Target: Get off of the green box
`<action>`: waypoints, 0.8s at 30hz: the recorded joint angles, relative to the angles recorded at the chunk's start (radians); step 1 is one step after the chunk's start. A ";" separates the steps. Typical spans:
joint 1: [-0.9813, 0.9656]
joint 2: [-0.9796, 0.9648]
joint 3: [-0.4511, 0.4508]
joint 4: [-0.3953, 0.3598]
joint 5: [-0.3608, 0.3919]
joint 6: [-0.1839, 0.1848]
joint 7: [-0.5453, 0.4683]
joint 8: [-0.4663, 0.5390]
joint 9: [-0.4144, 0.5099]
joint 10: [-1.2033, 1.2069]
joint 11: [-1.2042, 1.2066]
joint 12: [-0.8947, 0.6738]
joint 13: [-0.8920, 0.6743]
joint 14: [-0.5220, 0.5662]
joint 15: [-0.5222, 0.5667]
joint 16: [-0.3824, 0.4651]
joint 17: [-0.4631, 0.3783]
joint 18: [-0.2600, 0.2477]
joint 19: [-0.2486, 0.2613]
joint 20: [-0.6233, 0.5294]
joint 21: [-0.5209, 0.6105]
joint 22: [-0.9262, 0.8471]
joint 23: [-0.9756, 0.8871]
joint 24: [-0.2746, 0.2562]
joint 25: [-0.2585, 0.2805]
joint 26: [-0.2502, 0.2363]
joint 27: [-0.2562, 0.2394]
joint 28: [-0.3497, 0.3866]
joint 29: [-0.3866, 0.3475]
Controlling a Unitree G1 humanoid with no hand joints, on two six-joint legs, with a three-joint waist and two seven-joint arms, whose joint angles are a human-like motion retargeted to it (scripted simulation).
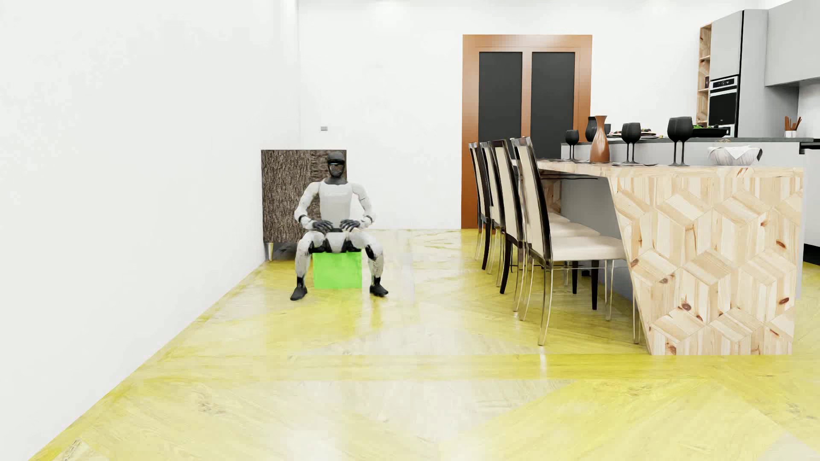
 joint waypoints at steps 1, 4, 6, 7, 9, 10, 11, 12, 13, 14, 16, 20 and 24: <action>-0.025 -0.018 -0.002 0.000 0.000 -0.001 -0.007 0.003 0.007 0.009 0.002 0.008 -0.002 -0.013 0.003 0.009 -0.010 0.021 0.015 0.018 -0.014 -0.043 -0.046 0.006 -0.019 -0.009 -0.004 -0.014 0.030; -0.084 -0.066 0.000 0.008 -0.001 0.000 -0.031 -0.004 0.054 0.055 0.003 0.024 0.025 -0.027 0.009 0.057 -0.047 0.009 0.022 0.044 -0.053 -0.212 -0.184 -0.028 -0.010 -0.010 -0.015 -0.047 0.032; -0.078 -0.087 0.003 0.005 -0.003 -0.014 -0.027 0.006 0.110 0.057 0.004 0.038 0.057 -0.027 0.010 0.100 -0.070 0.005 0.032 0.009 -0.059 -0.301 -0.281 -0.050 -0.015 -0.001 0.019 -0.015 -0.032; -0.067 -0.098 -0.007 0.013 0.004 -0.025 -0.014 0.007 0.152 0.048 0.001 0.041 0.063 -0.055 0.017 0.125 -0.084 0.018 0.031 0.019 -0.050 -0.366 -0.357 -0.050 -0.014 0.027 0.050 0.005 -0.071; -0.117 -0.127 -0.010 0.014 0.014 -0.029 -0.048 0.003 0.233 0.062 0.006 0.075 0.089 -0.054 0.001 0.186 -0.135 -0.010 0.036 0.002 -0.039 -0.525 -0.501 -0.085 -0.002 0.035 0.088 0.058 -0.194; -0.161 -0.174 -0.015 0.016 0.014 -0.034 -0.059 0.009 0.257 0.069 0.013 0.094 0.090 -0.057 -0.004 0.209 -0.170 -0.009 0.041 -0.005 -0.037 -0.596 -0.578 -0.100 0.024 0.047 0.061 0.122 -0.193; -0.216 -0.226 -0.014 0.005 0.011 -0.032 -0.074 0.017 0.275 0.073 0.012 0.126 0.111 -0.059 -0.010 0.207 -0.185 -0.003 0.039 -0.012 -0.064 -0.655 -0.620 -0.083 0.020 0.060 0.099 0.106 -0.288; -0.272 -0.248 0.003 -0.022 -0.003 0.006 -0.097 0.034 0.287 0.066 0.003 0.190 0.142 -0.039 -0.020 0.195 -0.216 0.009 0.049 -0.031 -0.093 -0.714 -0.635 -0.038 0.002 0.054 0.119 0.077 -0.333; -0.318 -0.278 0.008 -0.044 -0.014 0.035 -0.088 0.025 0.287 0.050 -0.019 0.222 0.134 -0.038 -0.021 0.180 -0.281 0.032 0.036 -0.035 -0.096 -0.696 -0.663 -0.019 -0.020 0.059 0.081 0.131 -0.276; -0.319 -0.286 0.008 -0.050 -0.006 0.037 -0.058 0.008 0.282 0.018 -0.046 0.208 0.112 -0.043 -0.022 0.179 -0.314 0.071 0.018 -0.004 -0.094 -0.680 -0.673 -0.028 -0.019 0.051 0.064 0.109 -0.248; -0.256 -0.236 0.011 -0.052 0.020 0.040 -0.012 -0.034 0.258 -0.055 -0.131 0.157 0.069 -0.065 -0.033 0.161 -0.317 0.127 -0.005 0.005 -0.027 -0.616 -0.605 -0.019 0.024 0.049 0.048 0.137 -0.271; -0.082 -0.065 0.009 -0.081 0.033 0.051 0.042 -0.069 0.144 -0.290 -0.372 0.062 -0.010 -0.071 -0.064 0.056 -0.194 0.208 -0.001 -0.098 0.103 -0.256 -0.287 -0.010 0.001 0.082 0.088 0.131 -0.196; 0.202 0.188 0.017 -0.083 0.022 0.029 0.157 -0.139 -0.007 -0.626 -0.688 -0.008 -0.048 -0.033 -0.039 -0.039 -0.066 0.247 -0.028 -0.201 0.204 0.248 0.154 -0.047 0.042 0.100 0.035 0.165 0.023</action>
